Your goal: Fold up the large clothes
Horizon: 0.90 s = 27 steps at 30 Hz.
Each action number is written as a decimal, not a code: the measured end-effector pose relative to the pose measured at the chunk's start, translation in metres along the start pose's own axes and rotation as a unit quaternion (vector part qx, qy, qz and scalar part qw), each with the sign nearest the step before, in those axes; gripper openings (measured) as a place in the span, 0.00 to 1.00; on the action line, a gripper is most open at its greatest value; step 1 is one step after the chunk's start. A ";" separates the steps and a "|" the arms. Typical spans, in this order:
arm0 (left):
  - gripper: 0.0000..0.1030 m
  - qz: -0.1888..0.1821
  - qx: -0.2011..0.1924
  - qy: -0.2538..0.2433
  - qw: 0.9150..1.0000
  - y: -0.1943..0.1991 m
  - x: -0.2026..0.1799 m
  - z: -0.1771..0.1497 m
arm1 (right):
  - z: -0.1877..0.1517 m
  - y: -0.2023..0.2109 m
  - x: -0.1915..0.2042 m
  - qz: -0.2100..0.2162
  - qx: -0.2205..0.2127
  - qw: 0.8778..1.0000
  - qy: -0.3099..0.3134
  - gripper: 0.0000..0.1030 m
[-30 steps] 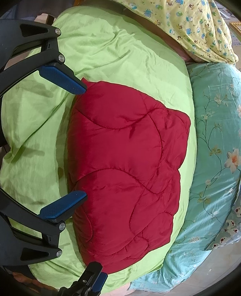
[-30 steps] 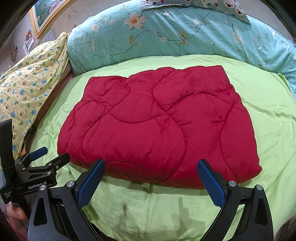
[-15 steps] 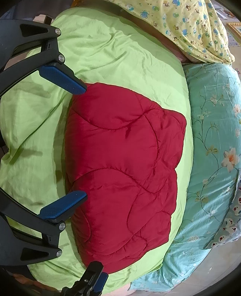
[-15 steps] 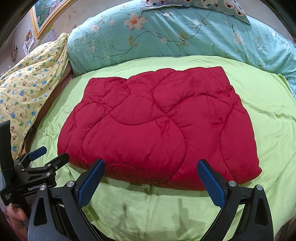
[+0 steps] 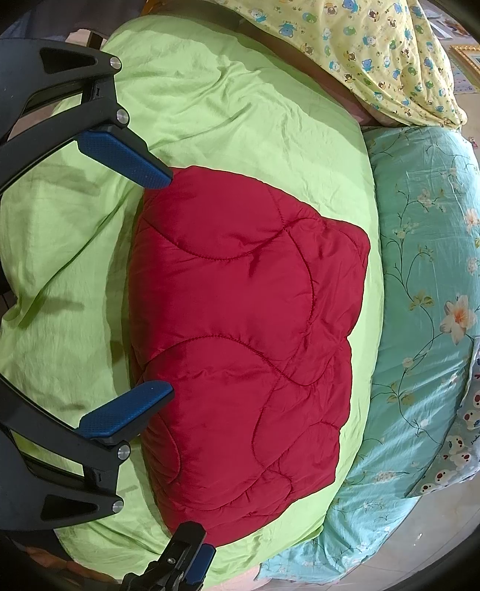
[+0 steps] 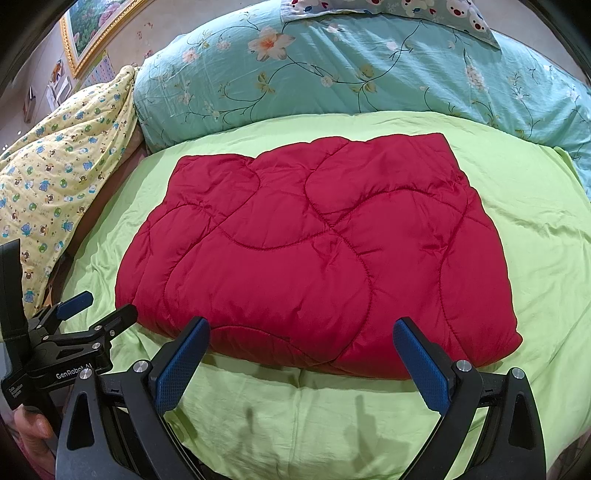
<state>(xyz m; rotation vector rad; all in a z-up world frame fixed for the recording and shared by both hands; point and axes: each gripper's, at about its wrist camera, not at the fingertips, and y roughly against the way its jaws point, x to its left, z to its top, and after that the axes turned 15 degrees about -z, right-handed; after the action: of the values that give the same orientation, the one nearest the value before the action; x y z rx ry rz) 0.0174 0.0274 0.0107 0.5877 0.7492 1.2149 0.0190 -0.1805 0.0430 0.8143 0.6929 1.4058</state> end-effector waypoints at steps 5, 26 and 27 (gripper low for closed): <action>1.00 0.000 0.000 0.000 1.000 0.000 0.000 0.000 | 0.001 0.000 0.000 0.000 0.000 1.000 0.000 0.97; 1.00 0.000 0.004 -0.003 1.000 -0.006 0.000 0.002 | -0.001 -0.007 -0.005 -0.001 0.004 1.000 -0.006 0.97; 1.00 0.000 0.004 -0.004 1.000 -0.007 0.000 0.002 | -0.001 -0.007 -0.005 -0.001 0.004 1.000 -0.007 0.97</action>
<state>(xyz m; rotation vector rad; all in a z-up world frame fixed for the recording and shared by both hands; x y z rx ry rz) 0.0229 0.0253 0.0067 0.5980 0.7478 1.2097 0.0214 -0.1850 0.0364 0.8291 0.6899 1.3956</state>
